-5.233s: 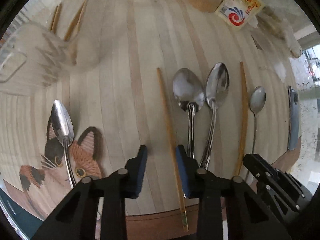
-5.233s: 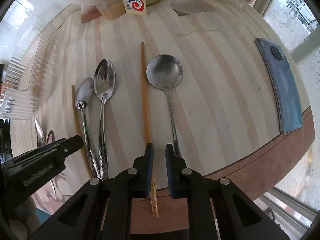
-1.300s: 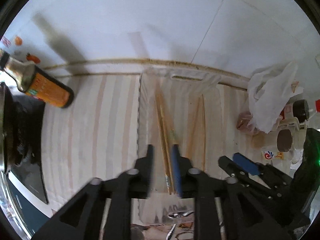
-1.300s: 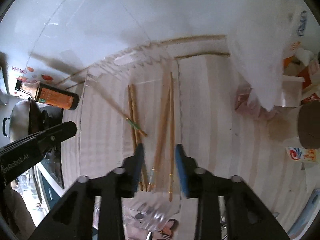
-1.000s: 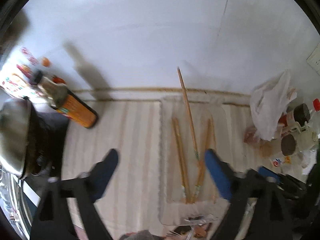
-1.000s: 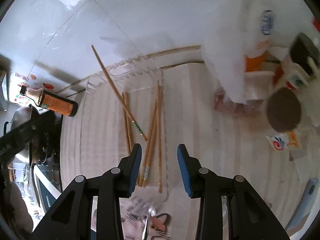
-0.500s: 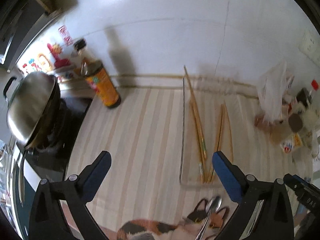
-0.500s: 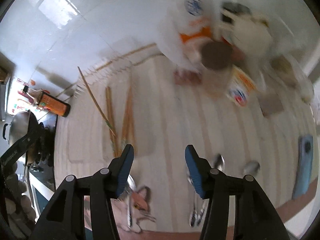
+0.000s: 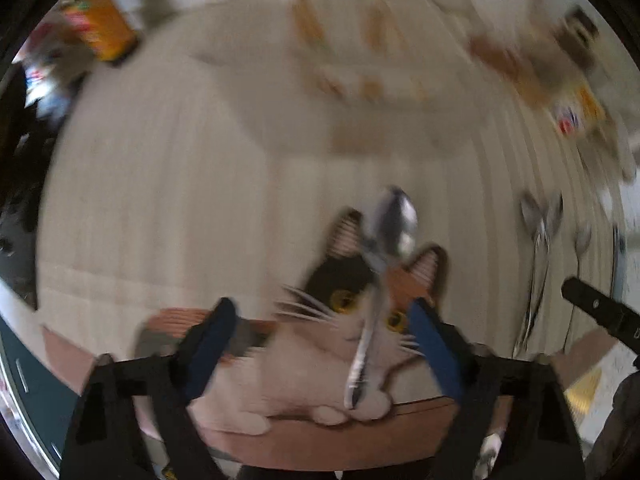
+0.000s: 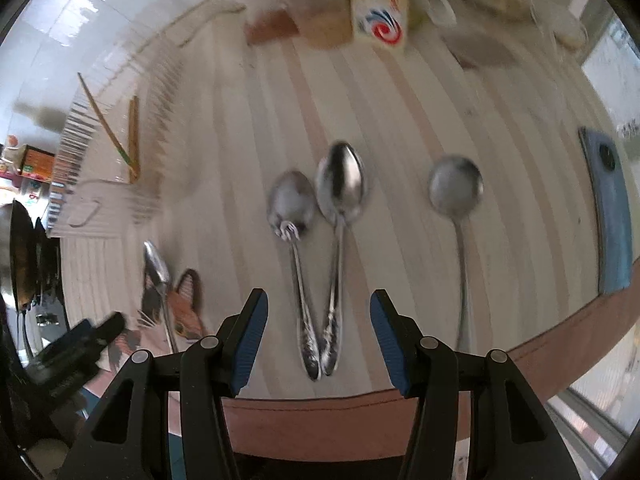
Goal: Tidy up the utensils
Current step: 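Close the left tool on a metal spoon handle on the cat mat, then close the right tool on a spoon handle while the left tool holds its spoon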
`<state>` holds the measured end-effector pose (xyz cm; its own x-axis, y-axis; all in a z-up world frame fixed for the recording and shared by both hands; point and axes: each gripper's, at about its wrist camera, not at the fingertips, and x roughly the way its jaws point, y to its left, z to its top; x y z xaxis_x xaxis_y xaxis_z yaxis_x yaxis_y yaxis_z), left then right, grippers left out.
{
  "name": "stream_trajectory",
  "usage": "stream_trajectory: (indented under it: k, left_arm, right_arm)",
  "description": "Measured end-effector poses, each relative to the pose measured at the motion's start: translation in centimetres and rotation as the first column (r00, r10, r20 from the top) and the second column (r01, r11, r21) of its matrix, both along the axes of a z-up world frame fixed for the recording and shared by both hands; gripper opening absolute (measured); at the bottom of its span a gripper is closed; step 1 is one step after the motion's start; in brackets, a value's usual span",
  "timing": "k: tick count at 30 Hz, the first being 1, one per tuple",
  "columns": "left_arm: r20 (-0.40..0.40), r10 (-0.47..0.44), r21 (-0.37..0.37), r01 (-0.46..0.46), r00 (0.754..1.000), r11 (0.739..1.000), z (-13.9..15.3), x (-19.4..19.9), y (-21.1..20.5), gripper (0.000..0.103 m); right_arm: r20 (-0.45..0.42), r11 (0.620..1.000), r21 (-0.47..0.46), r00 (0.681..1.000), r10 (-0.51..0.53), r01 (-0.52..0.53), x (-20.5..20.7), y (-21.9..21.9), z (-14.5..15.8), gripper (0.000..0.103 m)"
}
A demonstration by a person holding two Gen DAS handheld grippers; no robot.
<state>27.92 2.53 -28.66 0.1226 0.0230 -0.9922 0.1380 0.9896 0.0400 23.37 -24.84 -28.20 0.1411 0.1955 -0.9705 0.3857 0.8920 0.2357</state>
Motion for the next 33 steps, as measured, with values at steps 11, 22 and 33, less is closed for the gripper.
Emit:
stream_trajectory:
  k: [11, 22, 33]
  left_arm:
    - [0.031, -0.042, 0.024, 0.041, 0.999, 0.999, -2.5, 1.5, -3.1, 0.014]
    - [0.036, 0.057, 0.027, -0.058, 0.998, 0.998, -0.9, 0.0, 0.9, 0.004]
    - [0.048, 0.148, -0.009, -0.148, 0.988, 0.989, 2.5, -1.4, 7.0, 0.004]
  right_arm:
    - [0.023, 1.000, 0.021, 1.000, 0.015, -0.015, 0.1, 0.7, 0.6, 0.054]
    - [-0.014, 0.983, -0.099, 0.988, 0.153, -0.153, 3.1, 4.7, -2.6, 0.021]
    - [-0.003, 0.964, -0.151, 0.975, 0.222, -0.220, 2.6, 8.3, -3.1, 0.002]
